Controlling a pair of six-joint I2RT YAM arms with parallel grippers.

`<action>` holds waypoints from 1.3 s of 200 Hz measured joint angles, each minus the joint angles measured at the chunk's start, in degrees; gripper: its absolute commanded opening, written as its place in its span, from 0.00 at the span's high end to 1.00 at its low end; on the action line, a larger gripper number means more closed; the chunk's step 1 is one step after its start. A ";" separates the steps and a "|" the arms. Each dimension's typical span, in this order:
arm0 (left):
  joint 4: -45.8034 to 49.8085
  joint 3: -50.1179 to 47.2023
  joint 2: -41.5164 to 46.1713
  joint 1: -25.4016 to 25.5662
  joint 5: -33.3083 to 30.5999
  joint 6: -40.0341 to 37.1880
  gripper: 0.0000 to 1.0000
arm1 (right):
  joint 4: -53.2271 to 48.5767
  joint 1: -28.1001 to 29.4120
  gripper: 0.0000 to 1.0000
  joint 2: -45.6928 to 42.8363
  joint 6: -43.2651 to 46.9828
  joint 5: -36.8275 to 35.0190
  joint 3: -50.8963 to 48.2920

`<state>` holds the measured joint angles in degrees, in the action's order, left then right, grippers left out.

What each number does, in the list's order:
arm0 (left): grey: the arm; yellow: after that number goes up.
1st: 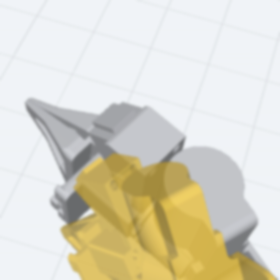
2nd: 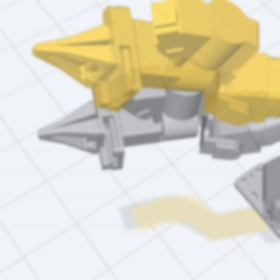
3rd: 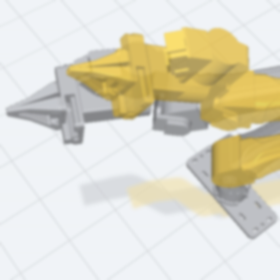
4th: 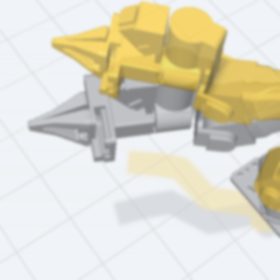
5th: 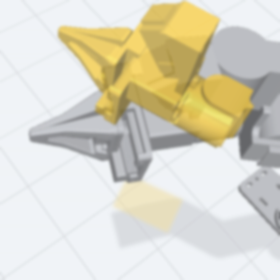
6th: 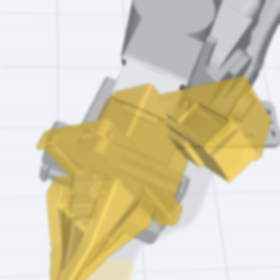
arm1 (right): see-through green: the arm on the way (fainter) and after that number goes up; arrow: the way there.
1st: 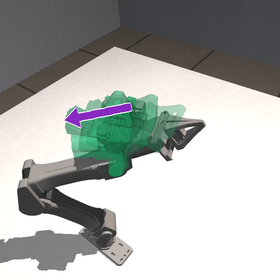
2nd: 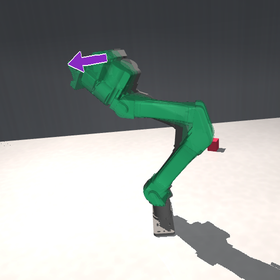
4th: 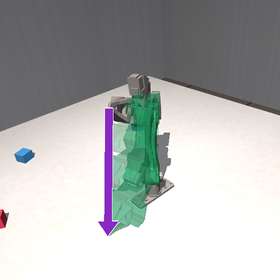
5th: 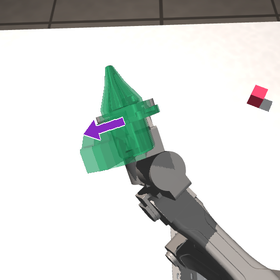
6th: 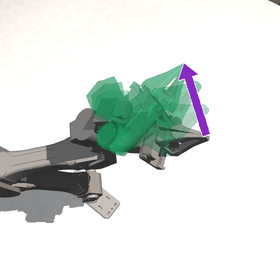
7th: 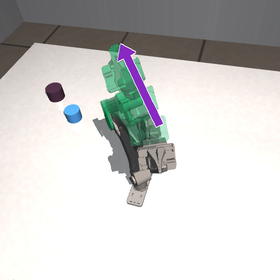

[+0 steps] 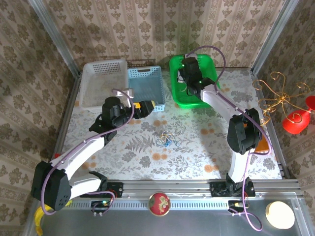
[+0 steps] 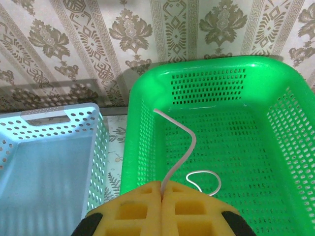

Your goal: Untangle the cables

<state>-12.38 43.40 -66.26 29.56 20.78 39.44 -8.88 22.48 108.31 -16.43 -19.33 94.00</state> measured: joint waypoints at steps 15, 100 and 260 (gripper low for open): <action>-0.11 0.17 -0.04 -0.02 0.02 0.00 0.00 | 0.04 -0.07 1.00 -0.02 0.09 0.46 0.37; -7.54 0.17 -7.08 -0.42 3.78 -0.20 0.00 | 6.25 -0.09 1.00 -10.29 1.53 7.82 -4.11; -17.81 16.35 -20.76 -2.38 19.04 -5.05 0.07 | 22.05 -0.09 1.00 -27.74 0.48 28.85 -16.96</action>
<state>-30.20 59.75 -87.02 27.18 39.81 34.39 13.17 22.39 80.58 -15.94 9.52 77.03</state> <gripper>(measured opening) 0.938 0.065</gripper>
